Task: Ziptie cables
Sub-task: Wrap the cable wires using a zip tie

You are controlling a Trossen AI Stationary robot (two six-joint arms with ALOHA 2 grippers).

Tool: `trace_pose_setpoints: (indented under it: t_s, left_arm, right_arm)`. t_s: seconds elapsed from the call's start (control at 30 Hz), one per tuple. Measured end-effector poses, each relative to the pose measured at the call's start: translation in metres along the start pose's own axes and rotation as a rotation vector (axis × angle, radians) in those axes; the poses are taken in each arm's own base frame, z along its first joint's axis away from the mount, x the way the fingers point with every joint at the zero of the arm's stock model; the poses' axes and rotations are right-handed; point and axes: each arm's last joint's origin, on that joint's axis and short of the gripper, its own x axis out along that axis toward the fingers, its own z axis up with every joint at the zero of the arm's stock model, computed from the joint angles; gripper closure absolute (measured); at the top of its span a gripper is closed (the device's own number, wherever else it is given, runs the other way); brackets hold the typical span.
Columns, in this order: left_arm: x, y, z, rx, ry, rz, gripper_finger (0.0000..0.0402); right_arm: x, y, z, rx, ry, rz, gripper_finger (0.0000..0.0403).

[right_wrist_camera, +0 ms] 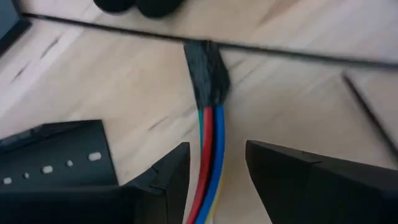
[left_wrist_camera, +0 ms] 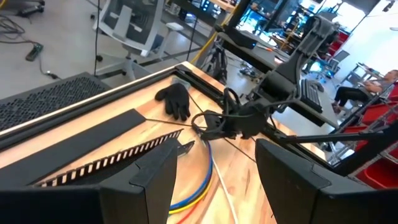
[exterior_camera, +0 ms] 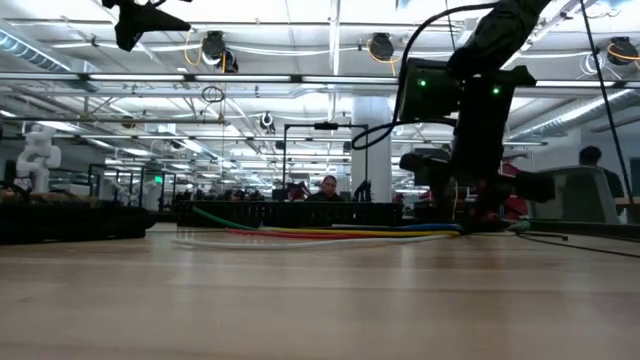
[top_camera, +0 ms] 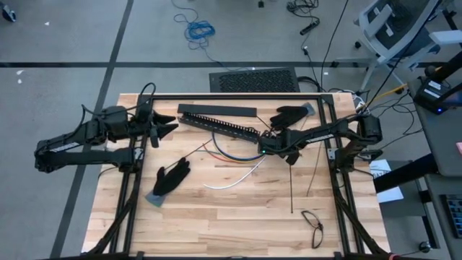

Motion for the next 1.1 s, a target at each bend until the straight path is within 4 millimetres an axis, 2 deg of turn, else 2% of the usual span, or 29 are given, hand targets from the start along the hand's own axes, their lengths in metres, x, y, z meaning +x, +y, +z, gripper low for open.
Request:
trace_pose_setpoints:
  t_s: [0.37,0.47,0.6,0.77,0.87,0.97,1.1]
  left_arm:
    - [0.0,0.0,0.0,-0.001,0.004,-0.002,0.0189]
    - [0.0,0.0,0.0,-0.001,0.004,-0.002,0.0189]
    - [0.0,0.0,0.0,-0.001,0.004,-0.002,0.0189]
    - [-0.001,0.0,0.0,-0.001,0.0,-0.004,0.0189]
    - [-0.003,0.0,0.0,-0.002,-0.007,-0.008,0.0189]
    - [-0.004,0.0,0.001,-0.002,-0.014,-0.01,0.0189]
    - [-0.006,0.0,0.001,-0.003,-0.027,-0.001,0.0189]
  right_arm:
    - [0.012,-0.002,-0.005,0.044,-0.016,-0.031,0.0255]
    - [0.012,-0.003,-0.005,0.023,-0.021,-0.046,0.029]
    - [0.012,-0.004,-0.005,-0.059,-0.011,-0.054,0.0376]
    - [0.009,-0.002,-0.005,-0.187,0.018,-0.028,0.0387]
    - [-0.007,-0.002,-0.008,-0.263,0.05,0.013,0.0388]
    - [-0.043,-0.003,-0.004,-0.379,0.053,0.04,0.0392]
    - [-0.082,-0.009,0.012,-0.582,-0.005,-0.023,0.0392]
